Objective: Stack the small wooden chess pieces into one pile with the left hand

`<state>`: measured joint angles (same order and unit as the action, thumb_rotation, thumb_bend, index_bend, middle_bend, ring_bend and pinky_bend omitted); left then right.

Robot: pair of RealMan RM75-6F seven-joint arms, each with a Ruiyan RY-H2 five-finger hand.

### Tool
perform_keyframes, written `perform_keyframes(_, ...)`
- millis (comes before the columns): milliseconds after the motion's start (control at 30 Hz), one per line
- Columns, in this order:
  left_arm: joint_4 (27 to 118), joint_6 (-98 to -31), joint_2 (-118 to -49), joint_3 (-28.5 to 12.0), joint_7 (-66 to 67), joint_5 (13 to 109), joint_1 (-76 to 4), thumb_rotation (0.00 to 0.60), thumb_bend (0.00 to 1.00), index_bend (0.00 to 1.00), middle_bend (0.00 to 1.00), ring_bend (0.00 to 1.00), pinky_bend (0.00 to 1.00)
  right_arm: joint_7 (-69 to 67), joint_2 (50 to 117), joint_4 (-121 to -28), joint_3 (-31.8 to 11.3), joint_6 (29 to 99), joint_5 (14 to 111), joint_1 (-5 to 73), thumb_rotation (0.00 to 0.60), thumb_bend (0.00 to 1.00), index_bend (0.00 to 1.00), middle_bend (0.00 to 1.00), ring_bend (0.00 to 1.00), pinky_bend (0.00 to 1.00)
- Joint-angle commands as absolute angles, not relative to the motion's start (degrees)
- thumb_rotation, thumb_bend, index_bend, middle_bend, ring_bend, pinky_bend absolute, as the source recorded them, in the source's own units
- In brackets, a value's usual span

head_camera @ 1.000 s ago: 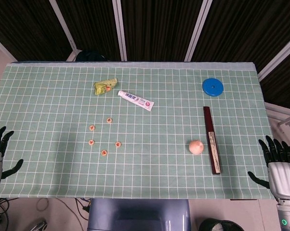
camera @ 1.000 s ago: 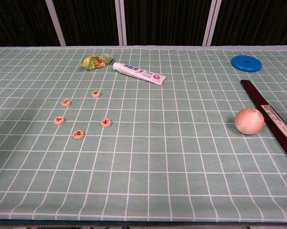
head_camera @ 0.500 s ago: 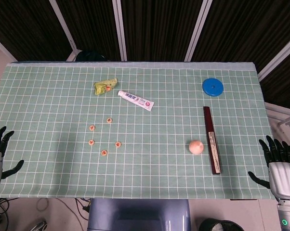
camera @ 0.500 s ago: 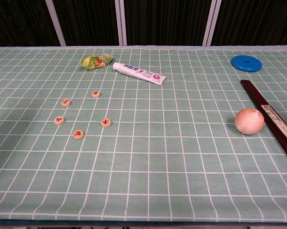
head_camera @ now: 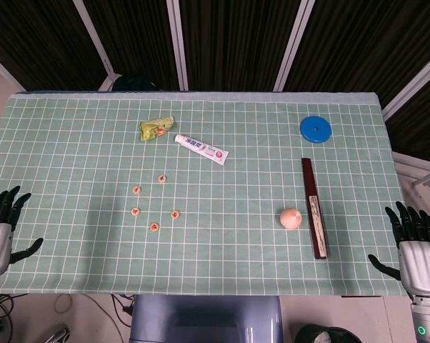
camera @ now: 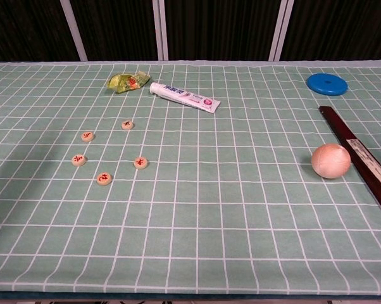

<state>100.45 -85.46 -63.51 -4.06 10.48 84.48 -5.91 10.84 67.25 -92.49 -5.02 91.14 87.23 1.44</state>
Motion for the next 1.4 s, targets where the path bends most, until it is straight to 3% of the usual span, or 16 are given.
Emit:
perform_keyframes(33,102.35,-83.36,-62.16,-4.42,10.31,86.11,-7.96,0.600,0.16,0.15,0.00,0.00,0.00,10.91,67.27,-92.43,-4.90,91.09,87.43,1.44,0.600,0.23,0.09,0.01,0.00,0.00)
perform_keyframes(300,106.25,-71.56,-62.56,-7.97,17.22,83.23,-17.34,0.600,0.16,0.17,0.00,0.00,0.00,11.20,67.29,-92.61,-4.85,90.99,87.29,1.38,0.600,0.23,0.09,0.01,0.00,0.00)
perform_keyframes(467,104.07,-62.03,-68.15,-10.81,22.93,75.17,-25.04,0.600,0.16,0.22,0.00,0.00,0.00,11.31,67.27,-92.83,-4.99,90.81,86.84,1.38,0.600,0.23,0.09,0.01,0.00,0.00)
perform_keyframes(667,100.91,-55.86,-75.30,-11.93,29.73,66.26,-31.67,0.600,0.18,0.26,0.00,0.00,0.00,11.35,67.35,-92.90,-5.25,90.59,86.24,1.43,0.600,0.23,0.09,0.01,0.00,0.00)
perform_keyframes(1067,92.21,-52.86,-89.50,-12.07,39.16,55.53,-41.68,0.600,0.23,0.34,0.00,0.00,0.00,11.20,67.23,-93.13,-5.74,90.77,85.41,1.31,0.600,0.23,0.09,0.01,0.00,0.00)
perform_keyframes(1400,87.44,-54.28,-96.10,-11.56,44.92,49.89,-46.85,0.600,0.24,0.39,0.00,0.00,0.00,10.80,67.07,-93.28,-6.06,90.70,84.69,1.25,0.600,0.23,0.09,0.01,0.00,0.00)
